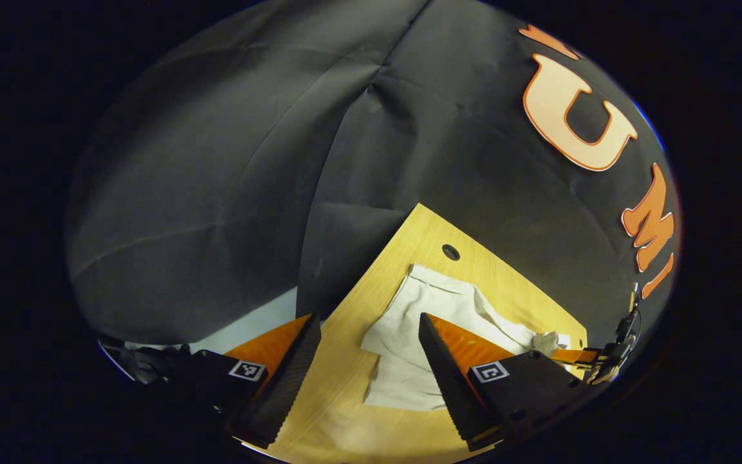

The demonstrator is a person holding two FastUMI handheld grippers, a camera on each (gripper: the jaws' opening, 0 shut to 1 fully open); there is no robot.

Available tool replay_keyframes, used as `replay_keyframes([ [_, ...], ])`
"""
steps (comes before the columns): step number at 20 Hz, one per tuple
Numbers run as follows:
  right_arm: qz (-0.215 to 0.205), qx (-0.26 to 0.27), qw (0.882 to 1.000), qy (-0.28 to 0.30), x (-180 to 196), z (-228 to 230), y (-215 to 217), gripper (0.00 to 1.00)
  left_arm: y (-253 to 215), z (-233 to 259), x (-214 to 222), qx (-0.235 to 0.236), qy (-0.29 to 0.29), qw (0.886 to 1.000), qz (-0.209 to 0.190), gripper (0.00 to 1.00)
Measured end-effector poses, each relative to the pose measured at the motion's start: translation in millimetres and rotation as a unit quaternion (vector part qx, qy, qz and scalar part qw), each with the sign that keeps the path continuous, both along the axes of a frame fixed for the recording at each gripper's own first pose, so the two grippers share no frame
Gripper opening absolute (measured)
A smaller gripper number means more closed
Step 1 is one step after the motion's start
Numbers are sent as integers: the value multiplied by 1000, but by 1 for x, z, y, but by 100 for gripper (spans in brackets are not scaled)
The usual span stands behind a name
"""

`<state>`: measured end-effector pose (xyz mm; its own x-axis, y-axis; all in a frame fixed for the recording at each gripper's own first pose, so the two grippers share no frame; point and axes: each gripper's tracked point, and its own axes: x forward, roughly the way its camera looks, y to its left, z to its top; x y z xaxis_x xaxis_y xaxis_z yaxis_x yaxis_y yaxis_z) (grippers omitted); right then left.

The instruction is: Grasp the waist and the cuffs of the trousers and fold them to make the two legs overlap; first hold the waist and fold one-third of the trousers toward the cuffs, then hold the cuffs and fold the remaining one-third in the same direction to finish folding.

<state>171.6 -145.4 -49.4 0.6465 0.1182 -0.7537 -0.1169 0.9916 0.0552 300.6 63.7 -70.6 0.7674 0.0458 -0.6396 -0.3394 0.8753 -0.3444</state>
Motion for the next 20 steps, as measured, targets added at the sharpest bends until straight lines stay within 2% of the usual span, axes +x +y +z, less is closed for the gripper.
replay_keyframes([
  [1,7,16,1000,11,-7,-3,3,29,-2,-2,-1,-6,3,1000,2,100],
  [2,9,25,999,20,-10,-6,2,46,-5,-6,-3,-13,7,1000,6,100],
  [3,8,24,999,25,-14,-10,-3,42,-7,-9,-5,-23,12,1000,9,100],
  [4,8,20,999,27,-17,-11,-7,64,-10,-11,-8,-34,16,999,13,100],
  [5,7,15,999,28,-19,-16,-5,74,-14,-13,-11,-48,21,998,19,100],
  [6,6,15,999,30,-21,-20,-5,95,-19,-15,-13,-63,26,997,24,100],
  [7,7,21,999,36,-24,-17,1,100,-24,-19,-15,-78,33,996,26,100],
  [11,10,34,998,46,-32,-21,2,99,-43,-30,-30,-145,65,986,48,100],
  [19,2,55,997,56,-39,-12,-16,99,-66,-58,-42,-241,97,962,84,100],
  [20,0,58,997,58,-39,-11,-19,99,-71,-62,-40,-250,98,959,89,97],
])
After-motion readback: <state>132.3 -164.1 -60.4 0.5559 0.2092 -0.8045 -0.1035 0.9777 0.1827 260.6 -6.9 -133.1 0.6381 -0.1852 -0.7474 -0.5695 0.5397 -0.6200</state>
